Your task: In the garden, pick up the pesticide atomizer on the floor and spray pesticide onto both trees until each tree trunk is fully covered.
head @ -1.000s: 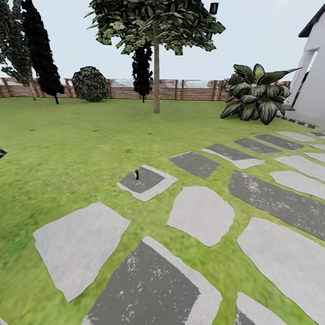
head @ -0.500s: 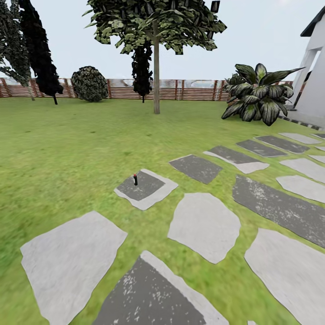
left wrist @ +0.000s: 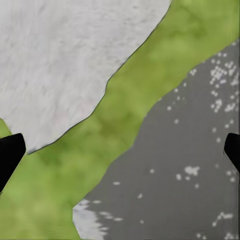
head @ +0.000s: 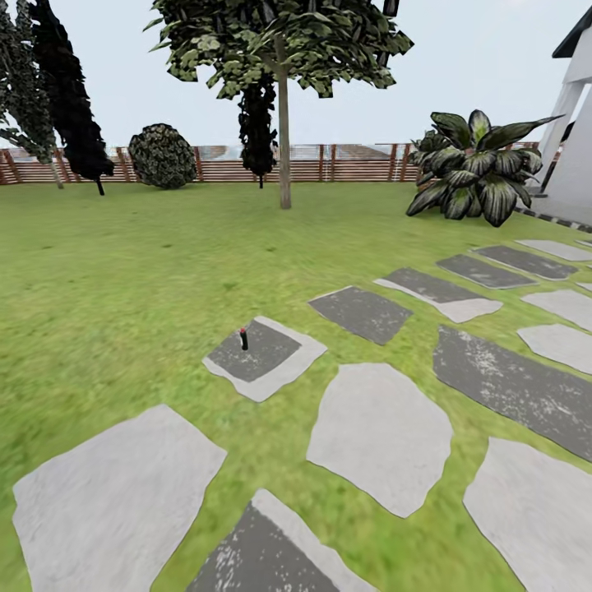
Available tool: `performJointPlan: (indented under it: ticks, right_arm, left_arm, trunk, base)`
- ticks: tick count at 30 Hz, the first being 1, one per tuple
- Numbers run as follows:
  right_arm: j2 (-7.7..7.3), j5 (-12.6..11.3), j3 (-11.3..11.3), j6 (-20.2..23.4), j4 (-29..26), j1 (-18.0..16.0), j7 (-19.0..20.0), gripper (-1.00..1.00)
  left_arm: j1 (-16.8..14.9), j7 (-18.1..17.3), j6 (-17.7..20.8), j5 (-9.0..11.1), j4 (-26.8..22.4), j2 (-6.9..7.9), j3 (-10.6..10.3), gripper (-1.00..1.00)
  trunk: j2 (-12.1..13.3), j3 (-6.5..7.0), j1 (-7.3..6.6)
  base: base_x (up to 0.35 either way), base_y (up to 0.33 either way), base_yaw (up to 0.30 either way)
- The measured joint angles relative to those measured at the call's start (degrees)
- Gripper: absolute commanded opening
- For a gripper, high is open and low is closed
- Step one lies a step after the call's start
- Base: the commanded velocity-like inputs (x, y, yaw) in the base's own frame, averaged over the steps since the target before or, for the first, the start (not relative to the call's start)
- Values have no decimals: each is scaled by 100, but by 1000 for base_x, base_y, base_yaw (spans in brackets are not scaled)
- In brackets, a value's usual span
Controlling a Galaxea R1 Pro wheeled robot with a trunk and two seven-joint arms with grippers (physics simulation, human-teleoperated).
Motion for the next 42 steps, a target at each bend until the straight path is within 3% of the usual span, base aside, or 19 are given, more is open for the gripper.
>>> performJointPlan:
  ticks: [20, 42]
  right_arm:
    - [-1, 0, 0, 0, 0, 0, -2, 100]
    - [-1, 2, -8, -1, -1, 0, -5, 100]
  left_arm:
    - [3, -4, 0, 0, 0, 0, -4, 100]
    - [2, -5, -1, 0, 2, -2, -9, 100]
  trunk:
    - [0, 0, 0]
    - [0, 0, 1]
  base:
    - [339, -3, 0]
    - [295, -143, 0]
